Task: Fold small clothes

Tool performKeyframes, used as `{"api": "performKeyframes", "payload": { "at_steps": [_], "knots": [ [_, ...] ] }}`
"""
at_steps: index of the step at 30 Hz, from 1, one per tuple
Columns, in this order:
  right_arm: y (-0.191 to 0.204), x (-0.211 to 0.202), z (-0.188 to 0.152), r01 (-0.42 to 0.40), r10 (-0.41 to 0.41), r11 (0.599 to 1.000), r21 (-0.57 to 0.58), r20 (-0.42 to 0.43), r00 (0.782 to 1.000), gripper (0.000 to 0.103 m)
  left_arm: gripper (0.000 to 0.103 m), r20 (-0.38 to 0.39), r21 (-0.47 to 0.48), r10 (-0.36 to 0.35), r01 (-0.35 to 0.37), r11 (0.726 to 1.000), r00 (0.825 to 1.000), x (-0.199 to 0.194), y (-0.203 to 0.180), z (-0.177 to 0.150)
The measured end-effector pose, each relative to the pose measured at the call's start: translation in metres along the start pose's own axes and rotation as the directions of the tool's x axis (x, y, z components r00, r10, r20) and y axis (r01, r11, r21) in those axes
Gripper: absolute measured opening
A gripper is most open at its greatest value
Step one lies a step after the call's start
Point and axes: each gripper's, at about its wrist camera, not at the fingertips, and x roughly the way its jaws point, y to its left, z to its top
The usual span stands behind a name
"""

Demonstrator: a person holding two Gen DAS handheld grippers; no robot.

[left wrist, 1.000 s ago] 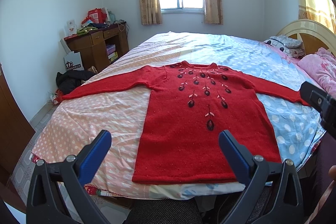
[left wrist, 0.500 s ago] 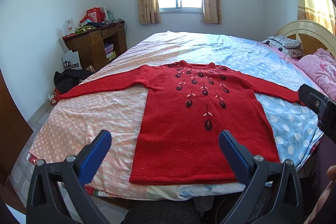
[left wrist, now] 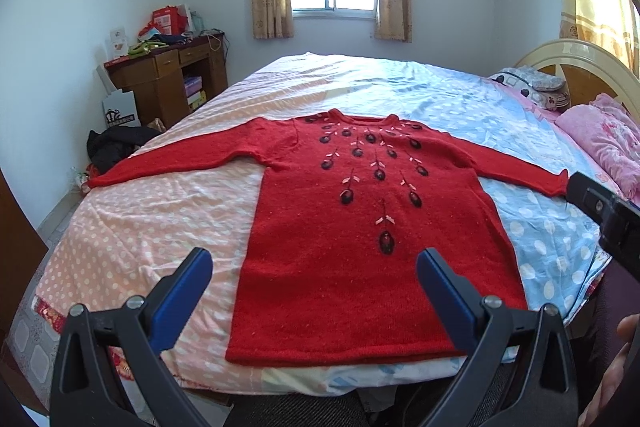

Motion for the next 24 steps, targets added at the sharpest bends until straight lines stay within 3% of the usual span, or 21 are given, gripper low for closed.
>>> {"api": "performKeyframes", "payload": {
  "at_steps": [12, 21, 22, 23, 24],
  "knots": [
    [-0.011, 0.056, 0.036, 0.076, -0.076, 0.997, 0.012, -0.043, 0.996, 0.100, 0.103, -0.011, 0.035, 0.006, -0.006, 0.999, 1.000, 0.049, -0.006, 0.037],
    [-0.059, 0.143, 0.063, 0.078, -0.067, 0.994, 0.076, -0.140, 0.988, 0.097, 0.103, -0.023, 0.066, -0.014, 0.015, 0.998, 1.000, 0.103, -0.010, 0.074],
    [-0.066, 0.151, 0.064, 0.091, -0.078, 0.993, 0.079, -0.150, 0.986, 0.084, 0.103, -0.032, 0.071, -0.016, 0.018, 0.997, 0.999, 0.111, -0.010, 0.078],
    [-0.080, 0.165, 0.067, 0.118, -0.103, 0.990, 0.079, -0.171, 0.980, 0.062, 0.103, -0.053, 0.072, -0.024, 0.028, 0.997, 0.998, 0.122, -0.009, 0.081],
    [-0.094, 0.176, 0.070, 0.129, -0.111, 0.988, 0.086, -0.189, 0.976, 0.053, 0.103, -0.071, 0.069, -0.036, 0.041, 0.997, 0.997, 0.130, -0.009, 0.084]
  ]
}}
